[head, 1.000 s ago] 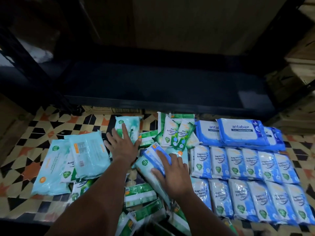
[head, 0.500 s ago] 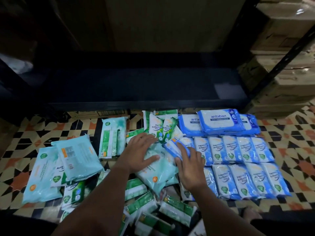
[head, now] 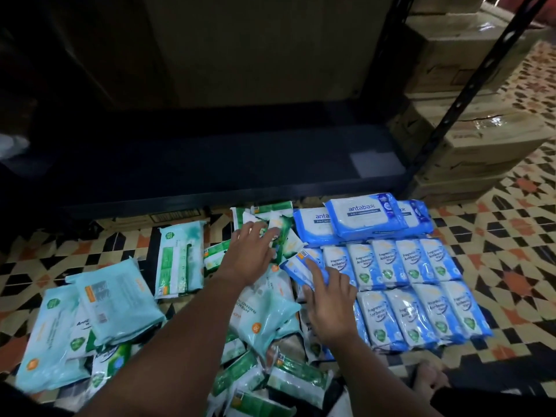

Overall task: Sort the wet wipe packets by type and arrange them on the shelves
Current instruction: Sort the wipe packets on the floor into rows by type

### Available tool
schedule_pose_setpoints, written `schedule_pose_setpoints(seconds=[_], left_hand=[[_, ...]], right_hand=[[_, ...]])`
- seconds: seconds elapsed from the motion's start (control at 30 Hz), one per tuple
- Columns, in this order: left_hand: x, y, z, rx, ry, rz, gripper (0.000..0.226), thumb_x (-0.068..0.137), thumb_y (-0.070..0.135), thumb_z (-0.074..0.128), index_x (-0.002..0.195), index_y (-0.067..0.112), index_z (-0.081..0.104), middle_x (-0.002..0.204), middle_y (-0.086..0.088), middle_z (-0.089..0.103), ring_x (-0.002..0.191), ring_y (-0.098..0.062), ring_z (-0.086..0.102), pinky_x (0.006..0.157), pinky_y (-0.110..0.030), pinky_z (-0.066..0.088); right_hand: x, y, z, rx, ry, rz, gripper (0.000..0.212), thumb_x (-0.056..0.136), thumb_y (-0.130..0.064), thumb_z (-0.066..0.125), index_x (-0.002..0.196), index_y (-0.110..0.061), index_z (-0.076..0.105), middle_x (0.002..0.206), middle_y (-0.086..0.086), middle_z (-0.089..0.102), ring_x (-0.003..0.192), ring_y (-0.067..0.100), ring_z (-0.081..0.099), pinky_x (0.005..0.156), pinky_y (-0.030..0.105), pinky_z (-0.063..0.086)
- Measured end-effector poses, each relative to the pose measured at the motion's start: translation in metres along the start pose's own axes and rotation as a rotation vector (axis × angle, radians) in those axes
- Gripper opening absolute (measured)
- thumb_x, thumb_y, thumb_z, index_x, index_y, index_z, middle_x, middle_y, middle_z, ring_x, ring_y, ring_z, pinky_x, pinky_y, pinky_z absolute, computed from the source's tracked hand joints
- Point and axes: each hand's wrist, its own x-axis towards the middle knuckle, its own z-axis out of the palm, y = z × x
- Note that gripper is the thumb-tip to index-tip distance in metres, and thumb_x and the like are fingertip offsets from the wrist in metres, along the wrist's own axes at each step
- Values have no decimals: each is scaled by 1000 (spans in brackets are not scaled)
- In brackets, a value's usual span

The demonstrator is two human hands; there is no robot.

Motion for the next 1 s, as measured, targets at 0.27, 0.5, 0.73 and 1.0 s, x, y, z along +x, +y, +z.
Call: schedule_pose_setpoints(seconds=[0.27,0.5,0.73,1.0], left_hand=[[60,-9,8,-71,-255,-94,59,102,63,26,157,46,11,169,5,-2,155,-24,-11,121,-56,-2],[86,-28,18,15,-259,-57,69,93,75,29,144,29,30,157,-1,33,150,-24,18,120,-55,3],[61,-42,25,19,-259,-186,74,96,73,19,158,34,12,161,-1,31,147,-26,30,119,-52,17],[21,-74,19,-17,-258,-341,73,97,69,28,153,23,27,152,-6,48,139,-24,43,114,-49,29]], right_hand=[[12,-3,23,-8,-41,-41,53,105,-47,22,149,-29,44,119,12,57,99,31,49,80,47,44],[35,-17,33,104,-95,-87,58,99,-44,47,154,-29,35,121,8,55,101,27,50,79,44,44],[41,-27,39,147,-154,-88,59,101,-45,39,157,-30,27,125,9,52,104,30,49,86,48,41],[31,-54,42,107,-180,-105,59,98,-50,31,153,-30,33,125,13,59,103,33,59,83,50,47]])
